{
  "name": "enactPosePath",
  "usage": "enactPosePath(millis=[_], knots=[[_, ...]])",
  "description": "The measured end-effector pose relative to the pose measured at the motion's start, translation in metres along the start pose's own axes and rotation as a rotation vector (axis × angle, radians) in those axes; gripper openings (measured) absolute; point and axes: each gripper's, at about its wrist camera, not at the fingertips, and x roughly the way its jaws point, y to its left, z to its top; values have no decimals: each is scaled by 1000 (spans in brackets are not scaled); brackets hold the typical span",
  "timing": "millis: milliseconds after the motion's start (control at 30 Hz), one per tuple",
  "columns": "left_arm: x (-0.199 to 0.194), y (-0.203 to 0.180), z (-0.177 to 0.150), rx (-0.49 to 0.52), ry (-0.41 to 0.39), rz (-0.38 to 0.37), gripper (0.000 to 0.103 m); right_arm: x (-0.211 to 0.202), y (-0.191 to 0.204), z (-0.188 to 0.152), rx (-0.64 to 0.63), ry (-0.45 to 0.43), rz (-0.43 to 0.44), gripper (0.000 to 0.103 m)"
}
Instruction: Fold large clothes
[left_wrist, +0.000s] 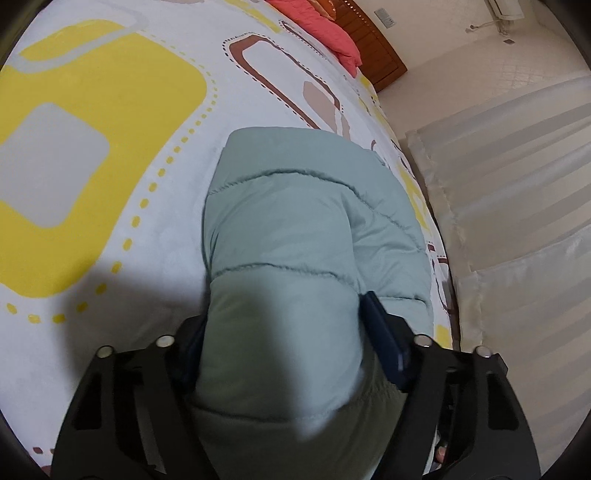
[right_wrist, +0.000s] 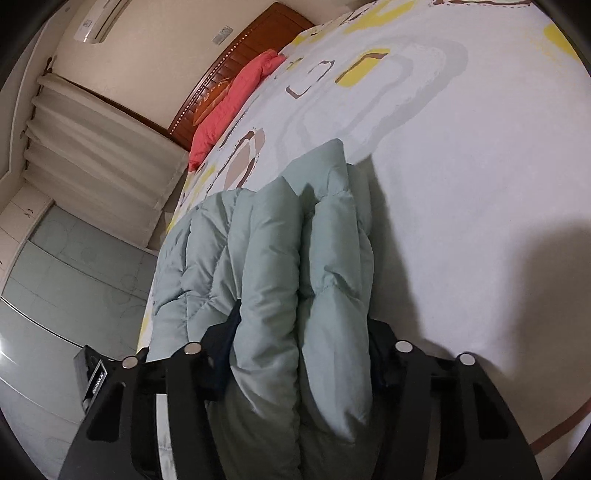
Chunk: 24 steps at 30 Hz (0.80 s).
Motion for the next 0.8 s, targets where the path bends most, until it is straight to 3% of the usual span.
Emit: enactPosePath(millis=[133, 233, 533, 800], knots=[[-6, -1, -1, 2, -12, -9, 56, 1, -3, -1, 44, 3, 58, 37], [-14, -5, 0, 13, -22, -17, 49, -1, 2, -4, 46, -19, 66, 33], [-55, -6, 29, 40, -102, -20, 47, 22, 44, 4, 6, -30, 129, 29], [-80, 33, 70, 5, -156, 26, 47, 80, 84, 10, -13, 26, 179, 29]])
